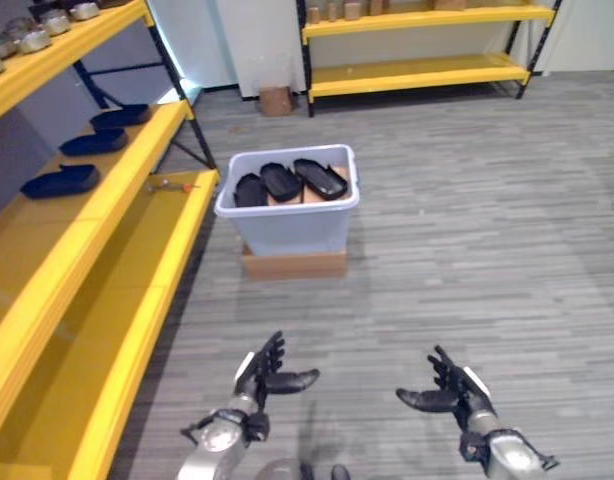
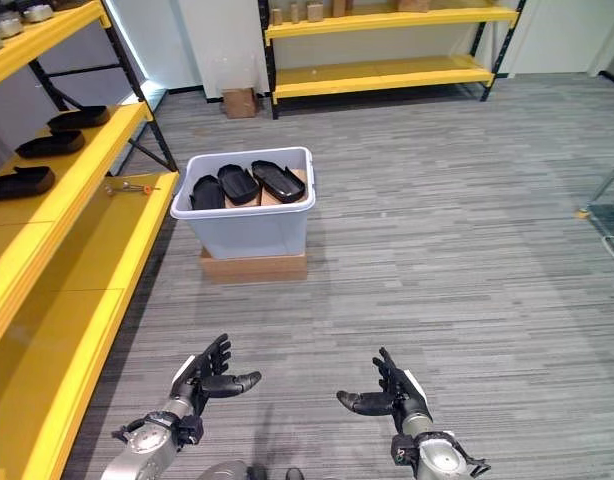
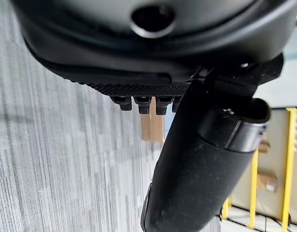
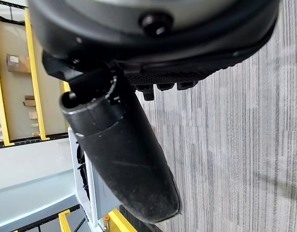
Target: Move parts from the plastic box to the shelf.
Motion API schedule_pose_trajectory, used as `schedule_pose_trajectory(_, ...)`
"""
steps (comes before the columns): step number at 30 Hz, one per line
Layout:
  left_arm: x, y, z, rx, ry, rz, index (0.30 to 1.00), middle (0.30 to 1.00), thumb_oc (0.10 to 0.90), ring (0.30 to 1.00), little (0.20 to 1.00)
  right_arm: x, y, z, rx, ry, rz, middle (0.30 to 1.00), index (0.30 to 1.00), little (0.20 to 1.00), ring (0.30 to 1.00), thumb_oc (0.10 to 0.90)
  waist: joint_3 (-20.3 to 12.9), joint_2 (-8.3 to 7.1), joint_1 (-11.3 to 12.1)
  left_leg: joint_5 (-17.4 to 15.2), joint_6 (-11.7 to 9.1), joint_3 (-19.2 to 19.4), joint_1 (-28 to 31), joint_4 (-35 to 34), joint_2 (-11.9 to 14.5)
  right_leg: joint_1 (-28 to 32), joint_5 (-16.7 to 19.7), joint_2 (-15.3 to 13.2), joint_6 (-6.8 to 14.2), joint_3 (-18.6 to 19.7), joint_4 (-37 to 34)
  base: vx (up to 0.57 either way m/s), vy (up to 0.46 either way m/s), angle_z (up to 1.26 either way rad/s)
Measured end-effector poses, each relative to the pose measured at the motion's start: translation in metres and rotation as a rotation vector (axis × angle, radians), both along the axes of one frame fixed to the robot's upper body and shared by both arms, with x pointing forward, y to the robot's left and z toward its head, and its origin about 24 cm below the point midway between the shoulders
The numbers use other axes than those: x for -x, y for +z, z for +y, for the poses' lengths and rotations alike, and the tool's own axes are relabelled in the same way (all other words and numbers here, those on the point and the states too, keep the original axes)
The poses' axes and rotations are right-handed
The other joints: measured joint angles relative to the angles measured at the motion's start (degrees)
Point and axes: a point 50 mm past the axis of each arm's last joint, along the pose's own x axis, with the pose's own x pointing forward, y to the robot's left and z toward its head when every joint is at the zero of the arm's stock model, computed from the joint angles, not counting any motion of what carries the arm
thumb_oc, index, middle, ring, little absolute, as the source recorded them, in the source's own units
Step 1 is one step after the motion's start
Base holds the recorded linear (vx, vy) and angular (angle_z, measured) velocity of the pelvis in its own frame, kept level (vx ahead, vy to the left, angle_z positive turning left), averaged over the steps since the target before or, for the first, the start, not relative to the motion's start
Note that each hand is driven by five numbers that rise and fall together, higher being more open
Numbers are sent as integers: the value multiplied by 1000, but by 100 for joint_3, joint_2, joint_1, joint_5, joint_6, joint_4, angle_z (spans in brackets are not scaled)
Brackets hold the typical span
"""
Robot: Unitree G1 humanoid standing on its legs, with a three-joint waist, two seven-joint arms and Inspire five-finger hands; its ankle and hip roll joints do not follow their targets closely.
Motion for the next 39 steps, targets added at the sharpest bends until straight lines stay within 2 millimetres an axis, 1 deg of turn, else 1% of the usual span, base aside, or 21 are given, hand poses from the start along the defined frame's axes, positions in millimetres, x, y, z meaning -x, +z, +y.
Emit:
schedule_pose_trajectory(3,3,-3,3,-11,10,15,1000,1000,900,1000,1000,-1,0,2,-3,8,-1,1000,1000,1000,1000,900,64,63,127,511,-37,107,-99,-678,63,317,-25,107,-8,33,-183,208,59,-11)
schedule_pose_trajectory(6,3,-3,7,-16,24,15,1000,1000,900,1000,1000,-4,1,2,-1,8,-10,1000,1000,1000,1000,900,90,80,168,728,101,211,145,-1280,-34,595,-183,241,190,250,-359,301,112,-25)
schedule_pose_trajectory(10,4,-3,10,-19,36,20,1000,1000,900,1000,1000,-3,1,2,6,10,-11,1000,1000,1000,1000,900,103,35,240,928,482,224,777,-1351,-482,1080,-350,169,449,663,-496,283,147,-58)
schedule_pose_trajectory(12,4,-3,10,-19,34,17,1000,1000,900,1000,1000,3,0,2,3,12,-1,1000,1000,1000,1000,900,30,152,188,727,907,432,1039,-1432,-461,1198,-376,318,479,654,-475,265,161,-44)
schedule_pose_trajectory(13,2,-2,12,-25,36,11,1000,1000,900,1000,1000,6,-3,4,-5,11,11,1000,1000,1000,1000,900,24,105,141,966,1017,503,1089,-1411,-438,1226,-488,318,545,657,-388,251,159,-20)
schedule_pose_trajectory(15,0,0,10,-24,28,5,1000,1000,900,1000,1000,11,-6,4,-6,9,28,1000,1000,1000,1000,900,30,89,97,927,1118,492,1328,-1502,-489,1191,-629,284,713,639,-46,323,208,-12)
schedule_pose_trajectory(17,-8,5,8,-24,16,-24,1000,1000,900,1000,1000,11,-2,2,-7,8,12,1000,1000,1000,1000,900,-20,102,104,670,1353,382,1644,-1552,-883,812,-1477,-227,999,634,1321,276,176,-4)
schedule_pose_trajectory(20,-23,15,8,-34,8,-71,1000,1000,900,1000,1000,10,1,8,-21,33,0,1000,1000,1000,1000,900,-17,107,142,622,1270,206,1695,-1554,-1027,18,-1605,-192,1167,426,3026,99,55,33)
schedule_pose_trajectory(22,-28,20,11,-59,4,-90,1000,1000,900,1000,1000,4,3,16,-44,62,-20,1000,1000,1000,1000,900,21,133,177,488,1187,68,1868,-1477,-1061,-777,-1640,-276,1098,394,4336,235,113,29)
schedule_pose_trajectory(23,-28,20,13,-67,1,-88,1000,1000,900,1000,1000,2,6,17,-47,70,-34,1000,1000,1000,1000,900,43,182,146,470,1139,34,1954,-1475,-1044,-938,-1667,-314,1052,325,4429,215,86,12)
schedule_pose_trajectory(25,-23,19,16,-64,29,-93,1000,1000,900,1000,1000,-8,12,24,-58,97,-75,1000,1000,1000,1000,900,162,305,233,-8,1091,195,2096,-1465,-865,-1681,-1888,-313,991,-2,4179,308,-15,-42)
schedule_pose_trajectory(26,-19,14,25,-89,51,-65,1000,1000,900,1000,1000,-15,17,31,-75,120,-108,1000,1000,1000,1000,900,213,299,244,-266,414,389,2174,-1455,-755,-2282,-1705,-122,790,-237,3438,454,-57,-58)
schedule_pose_trajectory(27,-16,9,29,-100,61,-40,1000,1000,900,1000,1000,-13,16,35,-89,121,-104,1000,1000,1000,1000,900,266,98,186,-641,216,738,2142,-1041,-688,-2474,-1468,-270,781,-538,2519,361,-75,-2)
schedule_pose_trajectory(28,-16,11,33,-114,55,-44,1000,1000,900,1000,1000,-9,16,37,-97,119,-105,1000,1000,1000,1000,900,298,-33,37,-764,560,749,2141,-720,-547,-2623,-1205,-377,915,-842,2012,360,-93,23)
schedule_pose_trajectory(30,-7,5,38,-105,84,-14,1000,1000,900,1000,1000,-5,10,37,-98,120,-69,1000,1000,1000,1000,900,238,-314,71,-966,700,795,2379,-763,-819,-2790,-624,-513,877,-938,1020,344,-125,14)
schedule_pose_trajectory(32,-2,2,33,-87,70,4,1000,1000,900,1000,1000,1,7,31,-82,96,-49,1000,1000,1000,1000,900,212,-203,-85,-1032,610,526,2668,-865,-784,-2629,-77,-386,787,-867,520,239,-105,52)
schedule_pose_trajectory(33,1,0,30,-75,72,13,1000,1000,900,1000,1000,4,5,28,-75,93,-35,1000,1000,1000,1000,900,202,-138,-79,-1036,530,451,2939,-923,-803,-2336,254,-260,529,-739,406,286,-164,45)
schedule_pose_trajectory(34,1,-2,28,-67,74,19,1000,1000,900,1000,1000,6,4,27,-70,92,-28,1000,1000,1000,1000,900,190,-153,-40,-1043,484,424,3088,-789,-835,-2008,1201,-295,55,-478,112,286,-165,34)
schedule_pose_trajectory(35,2,-5,21,-44,81,31,1000,1000,900,1000,1000,5,3,22,-53,92,-21,1000,1000,1000,1000,900,137,58,-10,-1057,342,205,3162,-644,-729,-1841,1389,-250,41,-522,117,324,-219,36)
schedule_pose_trajectory(37,-2,-1,12,-17,65,5,1000,1000,900,1000,1000,2,4,19,-40,97,-24,1000,1000,1000,1000,900,46,160,70,-912,-149,39,2930,81,-693,-1508,1232,-371,-38,-501,-43,210,-146,31)
schedule_pose_trajectory(39,-8,6,10,-13,48,-32,1000,1000,900,1000,1000,-2,8,20,-47,99,-43,1000,1000,1000,1000,900,38,159,127,-946,-159,18,2875,-78,-369,-1164,1002,-386,-78,-588,-143,201,-156,26)
